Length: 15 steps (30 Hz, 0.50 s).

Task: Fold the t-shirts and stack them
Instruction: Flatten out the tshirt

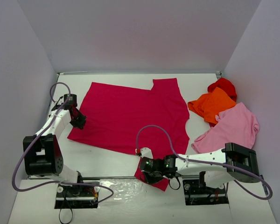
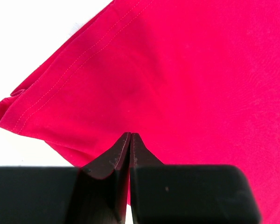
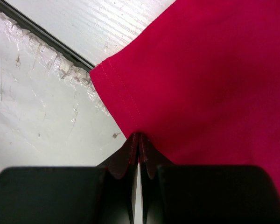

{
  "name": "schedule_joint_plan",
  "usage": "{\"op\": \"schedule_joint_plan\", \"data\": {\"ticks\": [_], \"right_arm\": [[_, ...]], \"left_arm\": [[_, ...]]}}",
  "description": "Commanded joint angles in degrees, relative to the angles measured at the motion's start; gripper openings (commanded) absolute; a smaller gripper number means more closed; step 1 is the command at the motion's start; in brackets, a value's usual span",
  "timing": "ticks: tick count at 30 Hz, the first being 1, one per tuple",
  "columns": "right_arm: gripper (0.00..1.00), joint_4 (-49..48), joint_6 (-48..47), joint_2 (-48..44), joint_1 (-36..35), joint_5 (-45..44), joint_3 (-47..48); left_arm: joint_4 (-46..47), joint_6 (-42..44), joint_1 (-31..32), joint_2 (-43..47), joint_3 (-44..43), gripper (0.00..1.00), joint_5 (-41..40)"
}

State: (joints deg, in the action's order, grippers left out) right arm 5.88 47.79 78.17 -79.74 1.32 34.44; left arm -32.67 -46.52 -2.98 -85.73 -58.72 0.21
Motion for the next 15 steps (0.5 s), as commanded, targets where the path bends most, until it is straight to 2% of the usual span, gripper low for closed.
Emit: {"op": "schedule_joint_plan", "data": {"ticks": [1,6,9,12,15], "right_arm": [[0.00,5.0,-0.1,-2.1,-2.1,-1.5,-0.2],[0.00,7.4,0.6,-9.4,-2.6,-12.2,1.4],[0.00,8.3,-1.5,-13.8,0.7,-18.6,5.0],[0.00,8.3,-7.6,-14.7,9.4,-19.4,8.3],[0.00,7.9,-12.6,-12.4,19.1,-20.8,12.9]], "left_arm": [[0.6,1.4,0.2,1.4,-3.7,0.00,-0.5],[1.6,1.5,0.2,3.8,-3.1,0.00,-1.4],[6.6,1.7,0.3,9.4,-0.3,0.00,-0.7],[12.8,2.4,0.4,15.4,1.8,0.00,3.0],[15.8,3.6,1.2,17.6,0.8,0.00,5.0]]}}
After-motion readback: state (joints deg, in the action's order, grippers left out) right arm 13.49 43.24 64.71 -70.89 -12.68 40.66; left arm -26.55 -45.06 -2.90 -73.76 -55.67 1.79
